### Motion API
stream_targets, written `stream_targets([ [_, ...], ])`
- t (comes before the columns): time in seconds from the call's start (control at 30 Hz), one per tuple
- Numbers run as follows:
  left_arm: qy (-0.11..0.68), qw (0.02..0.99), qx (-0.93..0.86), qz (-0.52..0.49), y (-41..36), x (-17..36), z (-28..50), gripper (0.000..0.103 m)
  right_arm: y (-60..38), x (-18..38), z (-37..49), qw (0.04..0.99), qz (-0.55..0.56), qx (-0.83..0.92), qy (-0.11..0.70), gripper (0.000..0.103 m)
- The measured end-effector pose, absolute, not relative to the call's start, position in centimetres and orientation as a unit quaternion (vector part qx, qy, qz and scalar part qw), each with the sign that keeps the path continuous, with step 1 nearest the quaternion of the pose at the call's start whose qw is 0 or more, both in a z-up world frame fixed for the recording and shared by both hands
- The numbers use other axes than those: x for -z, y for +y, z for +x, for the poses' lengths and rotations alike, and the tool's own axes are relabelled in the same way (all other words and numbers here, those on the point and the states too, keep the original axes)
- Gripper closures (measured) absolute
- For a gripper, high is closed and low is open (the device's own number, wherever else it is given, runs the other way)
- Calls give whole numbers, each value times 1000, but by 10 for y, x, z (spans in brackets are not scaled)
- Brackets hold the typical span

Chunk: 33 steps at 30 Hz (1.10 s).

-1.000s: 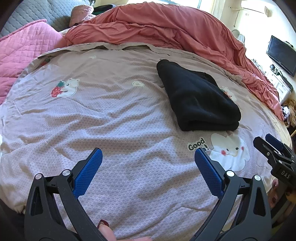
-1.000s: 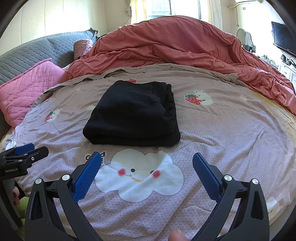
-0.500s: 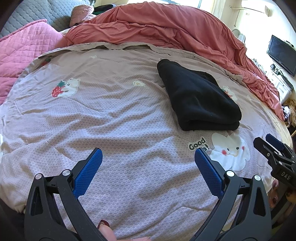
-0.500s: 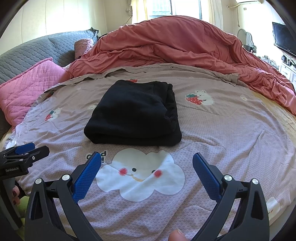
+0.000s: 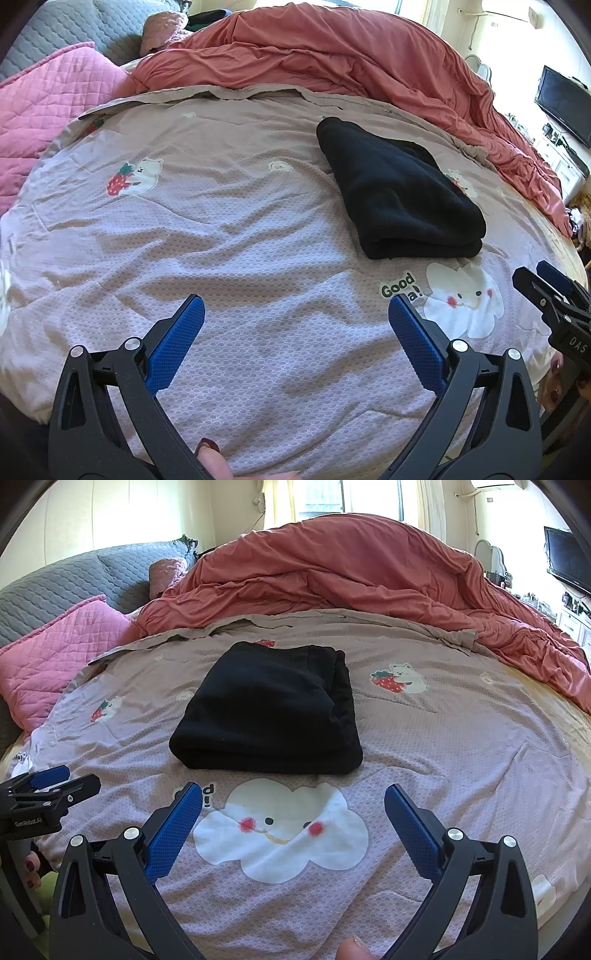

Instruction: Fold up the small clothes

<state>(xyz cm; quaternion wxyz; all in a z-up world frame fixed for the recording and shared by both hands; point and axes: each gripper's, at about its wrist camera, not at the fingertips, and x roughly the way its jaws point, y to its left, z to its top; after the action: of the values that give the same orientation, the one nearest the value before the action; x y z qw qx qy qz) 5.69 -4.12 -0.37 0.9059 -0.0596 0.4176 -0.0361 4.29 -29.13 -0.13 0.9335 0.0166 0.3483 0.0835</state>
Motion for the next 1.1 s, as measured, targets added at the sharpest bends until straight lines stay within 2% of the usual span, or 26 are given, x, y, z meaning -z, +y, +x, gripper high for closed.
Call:
stream_targets([
  [0.63,421,904,31,-72,-26,4,59,10,-328,10,42,932,27,-20,361,5],
  [0.9,409,902,-27,-133,47,-1,69,10,-449,25,10,909,77,204,354,5],
  [1.1,408,890,-157,-131,148,-9,91,9,-600,45,-68,807,166,450,344,5],
])
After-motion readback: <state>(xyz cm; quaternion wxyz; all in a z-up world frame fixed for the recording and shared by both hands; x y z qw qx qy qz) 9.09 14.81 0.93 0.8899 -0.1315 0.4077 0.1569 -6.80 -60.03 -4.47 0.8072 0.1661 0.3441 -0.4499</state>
